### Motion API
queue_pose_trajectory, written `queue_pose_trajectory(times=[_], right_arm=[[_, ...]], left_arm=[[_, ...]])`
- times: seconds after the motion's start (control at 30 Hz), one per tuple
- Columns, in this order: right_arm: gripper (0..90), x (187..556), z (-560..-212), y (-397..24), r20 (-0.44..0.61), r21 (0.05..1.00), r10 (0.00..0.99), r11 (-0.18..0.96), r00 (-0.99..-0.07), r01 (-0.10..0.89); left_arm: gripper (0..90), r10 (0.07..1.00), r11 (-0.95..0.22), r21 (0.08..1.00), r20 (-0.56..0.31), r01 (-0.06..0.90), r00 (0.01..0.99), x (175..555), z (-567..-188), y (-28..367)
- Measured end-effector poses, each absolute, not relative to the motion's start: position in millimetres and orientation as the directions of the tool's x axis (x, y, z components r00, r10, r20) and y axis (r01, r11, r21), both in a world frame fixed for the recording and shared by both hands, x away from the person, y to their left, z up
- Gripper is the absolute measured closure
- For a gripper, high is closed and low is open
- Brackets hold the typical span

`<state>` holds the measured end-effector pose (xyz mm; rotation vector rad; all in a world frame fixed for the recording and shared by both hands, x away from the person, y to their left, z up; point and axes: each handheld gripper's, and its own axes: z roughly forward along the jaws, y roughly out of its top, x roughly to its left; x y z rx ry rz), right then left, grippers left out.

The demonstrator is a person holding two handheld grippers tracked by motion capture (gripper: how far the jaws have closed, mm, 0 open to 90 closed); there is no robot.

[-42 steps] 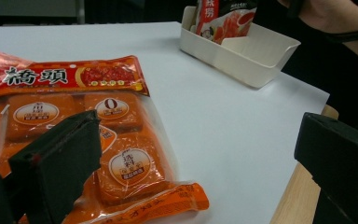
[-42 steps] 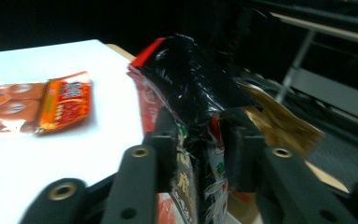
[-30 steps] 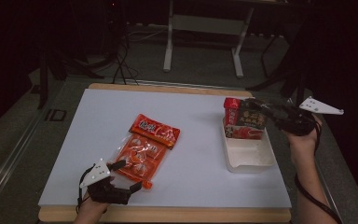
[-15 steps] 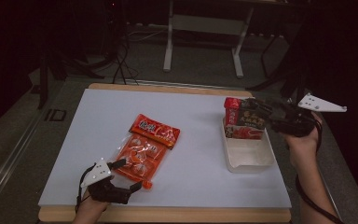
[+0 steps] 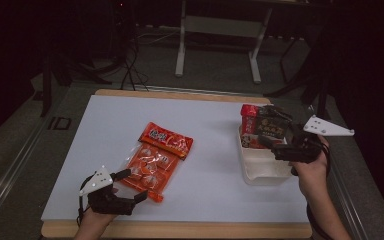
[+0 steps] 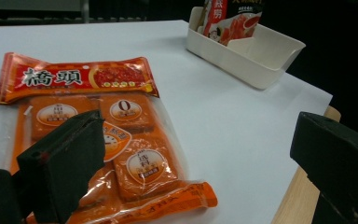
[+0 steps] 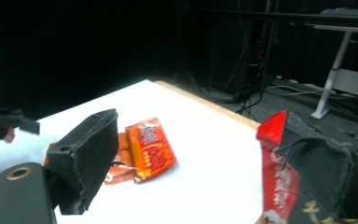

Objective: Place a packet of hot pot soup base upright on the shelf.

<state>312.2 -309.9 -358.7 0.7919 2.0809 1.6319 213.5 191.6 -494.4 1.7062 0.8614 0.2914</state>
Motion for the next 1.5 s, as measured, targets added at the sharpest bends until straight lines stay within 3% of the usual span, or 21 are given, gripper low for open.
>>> queue_pose_trajectory(times=[0.13, 0.43, 0.57, 0.73, 0.77, 1.0, 1.5], right_arm=[[13.7, 300, -368, -304, 0.06, 0.965, 0.596, 0.17, -0.801, 0.199], [14.0, 279, -391, -297, 0.072, 0.958, 0.546, 0.195, -0.835, 0.21], [13.9, 268, -399, -295, 0.094, 0.958, 0.522, 0.183, -0.848, 0.219], [13.9, 257, -405, -295, 0.106, 0.959, 0.512, 0.174, -0.853, 0.224], [13.9, 255, -407, -295, 0.108, 0.958, 0.509, 0.176, -0.854, 0.225], [13.9, 240, -422, -294, 0.128, 0.951, 0.484, 0.187, -0.866, 0.245], [14.0, 238, -428, -296, 0.136, 0.946, 0.478, 0.198, -0.868, 0.257]], left_arm=[[6.1, 0.694, -0.086, 0.919, -0.221, 0.384, 0.685, 216, -491, 198], [23.1, 0.715, -0.099, 0.922, -0.195, 0.374, 0.671, 222, -492, 207], [43.6, 0.741, -0.121, 0.921, -0.164, 0.369, 0.652, 223, -494, 210], [62.6, 0.789, -0.144, 0.905, -0.14, 0.401, 0.598, 229, -496, 215], [62.6, 0.808, -0.145, 0.893, -0.141, 0.426, 0.571, 233, -500, 218], [89.0, 0.876, -0.193, 0.824, -0.1, 0.533, 0.471, 250, -515, 226], [90.0, 0.891, -0.299, 0.734, -0.014, 0.61, 0.454, 283, -536, 215]])
